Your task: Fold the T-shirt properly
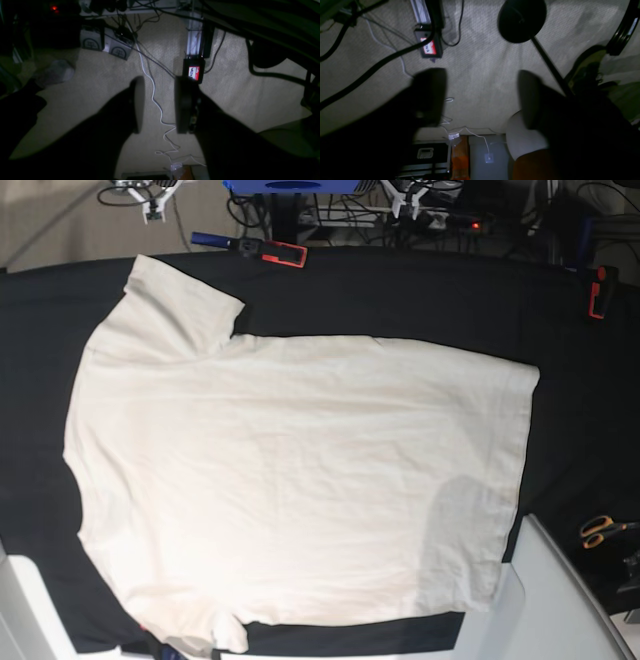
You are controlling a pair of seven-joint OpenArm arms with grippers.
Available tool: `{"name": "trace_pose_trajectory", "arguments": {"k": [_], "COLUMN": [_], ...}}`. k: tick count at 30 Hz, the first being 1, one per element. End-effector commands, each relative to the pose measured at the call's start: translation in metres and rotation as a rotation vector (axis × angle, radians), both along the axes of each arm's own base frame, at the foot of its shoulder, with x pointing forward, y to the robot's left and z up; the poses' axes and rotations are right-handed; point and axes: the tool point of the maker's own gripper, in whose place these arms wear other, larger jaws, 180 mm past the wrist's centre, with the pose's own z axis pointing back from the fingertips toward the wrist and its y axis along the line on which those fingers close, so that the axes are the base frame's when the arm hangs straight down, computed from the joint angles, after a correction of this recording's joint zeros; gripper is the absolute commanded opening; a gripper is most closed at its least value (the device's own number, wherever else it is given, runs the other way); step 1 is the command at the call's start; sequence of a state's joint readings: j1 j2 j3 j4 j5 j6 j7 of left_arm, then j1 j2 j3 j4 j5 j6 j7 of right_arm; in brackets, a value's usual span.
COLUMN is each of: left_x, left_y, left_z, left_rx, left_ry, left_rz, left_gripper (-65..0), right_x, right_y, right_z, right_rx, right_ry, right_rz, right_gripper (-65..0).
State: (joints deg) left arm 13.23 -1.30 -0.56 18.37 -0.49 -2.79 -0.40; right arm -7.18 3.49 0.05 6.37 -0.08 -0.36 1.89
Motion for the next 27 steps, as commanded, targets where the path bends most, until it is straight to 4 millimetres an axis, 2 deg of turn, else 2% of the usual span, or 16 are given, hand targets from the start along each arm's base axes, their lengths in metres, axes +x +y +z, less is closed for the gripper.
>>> {"name": "trace_pose_trajectory", "arguments": {"k": [1,3,6,7,8,11,13,17,24,26,27], "left_x": [-0.005,-0.005,-0.005,-0.005,-0.005,-0.005,-0.004,-0.002,-0.016,-0.019,-0.022], "left_y": [0.003,0.003,0.003,0.003,0.003,0.003,0.003,0.003,0.000,0.000,0.000], "left_z": [0.000,0.000,0.000,0.000,0.000,0.000,0.001,0.001,0.002,0.002,0.002], "left_rx": [0.009,0.009,0.009,0.009,0.009,0.009,0.008,0.008,0.003,0.003,0.001], "left_ry": [0.007,0.007,0.007,0.007,0.007,0.007,0.004,-0.001,0.020,0.024,0.029], "left_rz": [-0.002,-0.002,-0.002,-0.002,-0.002,-0.002,-0.002,-0.003,-0.011,-0.014,-0.014], "left_gripper": [-50.2,-65.0,-65.0,-65.0,-65.0,-65.0,-65.0,-65.0,-65.0,-65.0,-65.0], "right_x": [-0.005,-0.005,-0.006,-0.006,-0.006,-0.009,-0.009,-0.008,-0.017,-0.019,-0.023], "right_y": [-0.004,-0.005,-0.006,-0.006,-0.006,-0.006,-0.006,-0.016,-0.019,-0.019,-0.019], "right_z": [0.001,0.001,0.001,0.001,0.001,0.001,0.001,0.002,0.003,0.003,0.004], "right_rx": [-0.007,-0.010,-0.012,-0.012,-0.012,-0.011,-0.011,-0.026,-0.031,-0.032,-0.032], "right_ry": [0.010,0.010,0.011,0.013,0.016,0.023,0.023,0.018,0.030,0.036,0.042], "right_rz": [-0.004,-0.004,-0.004,-0.004,-0.005,0.003,0.006,0.003,-0.002,-0.002,-0.002], "right_gripper": [-22.1,-34.4,-60.8,-65.0,-65.0,-56.1,-55.1,-55.1,-56.0,-63.8,-65.0]}}
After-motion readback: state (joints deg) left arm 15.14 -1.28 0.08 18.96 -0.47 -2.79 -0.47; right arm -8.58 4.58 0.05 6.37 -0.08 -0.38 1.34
